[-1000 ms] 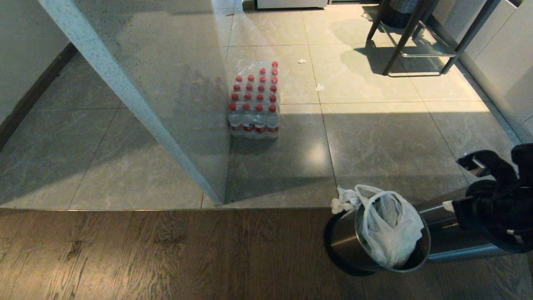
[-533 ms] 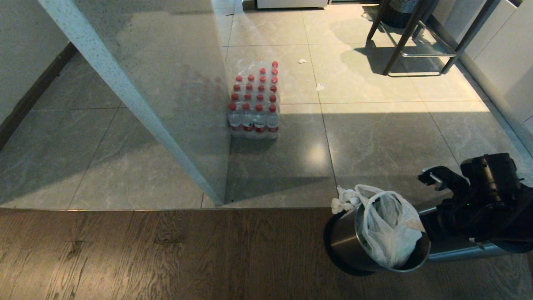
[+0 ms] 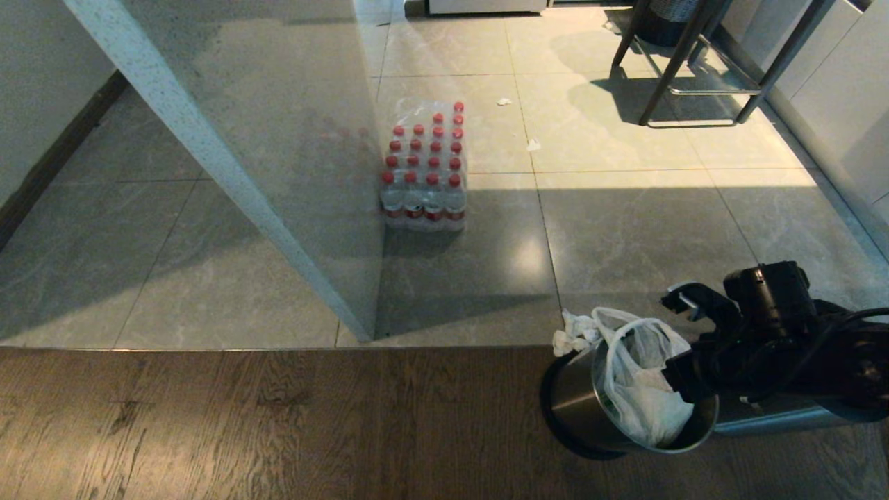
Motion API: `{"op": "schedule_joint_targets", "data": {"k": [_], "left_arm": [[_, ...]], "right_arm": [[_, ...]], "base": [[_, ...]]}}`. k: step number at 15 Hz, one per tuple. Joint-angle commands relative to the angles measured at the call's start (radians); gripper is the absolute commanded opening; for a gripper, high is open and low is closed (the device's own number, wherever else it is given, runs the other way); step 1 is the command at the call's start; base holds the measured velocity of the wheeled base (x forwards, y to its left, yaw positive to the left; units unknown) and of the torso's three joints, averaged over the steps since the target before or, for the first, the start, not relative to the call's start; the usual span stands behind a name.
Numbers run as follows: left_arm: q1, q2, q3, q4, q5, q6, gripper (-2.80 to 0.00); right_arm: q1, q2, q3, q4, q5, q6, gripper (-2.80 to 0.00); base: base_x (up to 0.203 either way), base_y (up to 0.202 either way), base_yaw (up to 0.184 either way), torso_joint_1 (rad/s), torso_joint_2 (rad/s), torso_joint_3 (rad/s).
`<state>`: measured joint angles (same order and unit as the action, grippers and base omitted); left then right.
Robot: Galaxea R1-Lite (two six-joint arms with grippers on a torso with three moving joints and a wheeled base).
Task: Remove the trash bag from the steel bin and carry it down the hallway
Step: Pick up the trash bag
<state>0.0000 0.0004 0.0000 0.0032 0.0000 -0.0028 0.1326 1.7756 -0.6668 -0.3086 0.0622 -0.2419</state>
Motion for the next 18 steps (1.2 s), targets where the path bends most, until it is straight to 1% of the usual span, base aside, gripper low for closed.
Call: {"op": "schedule_joint_targets", "data": {"k": [1,5,9,13,18], "left_arm": [[0.000,0.000,0.000,0.000,0.000,0.000,-2.80],[0.000,0.000,0.000,0.000,0.000,0.000,-2.80],[0.000,0.000,0.000,0.000,0.001,0.000,-2.80],[0.000,0.000,0.000,0.000,0.000,0.000,-2.80],[0.000,0.000,0.000,0.000,0.001,0.000,-2.80]], "right_arm": [[0.001,0.056,-0.002,-0.024,0.000,-0.004,0.00],[0.001,0.105,-0.009,-0.069,-0.002,-0.005,0.00],[0.013,0.162,-0.050,-0.098,0.001,0.007,0.00],[0.013,0.230,-0.067,-0.176,-0.002,0.003,0.00],[0.013,0.302,-0.083,-0.215,-0.002,0.004,0.00]], "base": [[0.000,0.000,0.000,0.000,0.00,0.000],[0.000,0.000,0.000,0.000,0.00,0.000],[0.000,0.000,0.000,0.000,0.00,0.000],[0.000,0.000,0.000,0.000,0.00,0.000],[0.000,0.000,0.000,0.000,0.00,0.000]]}}
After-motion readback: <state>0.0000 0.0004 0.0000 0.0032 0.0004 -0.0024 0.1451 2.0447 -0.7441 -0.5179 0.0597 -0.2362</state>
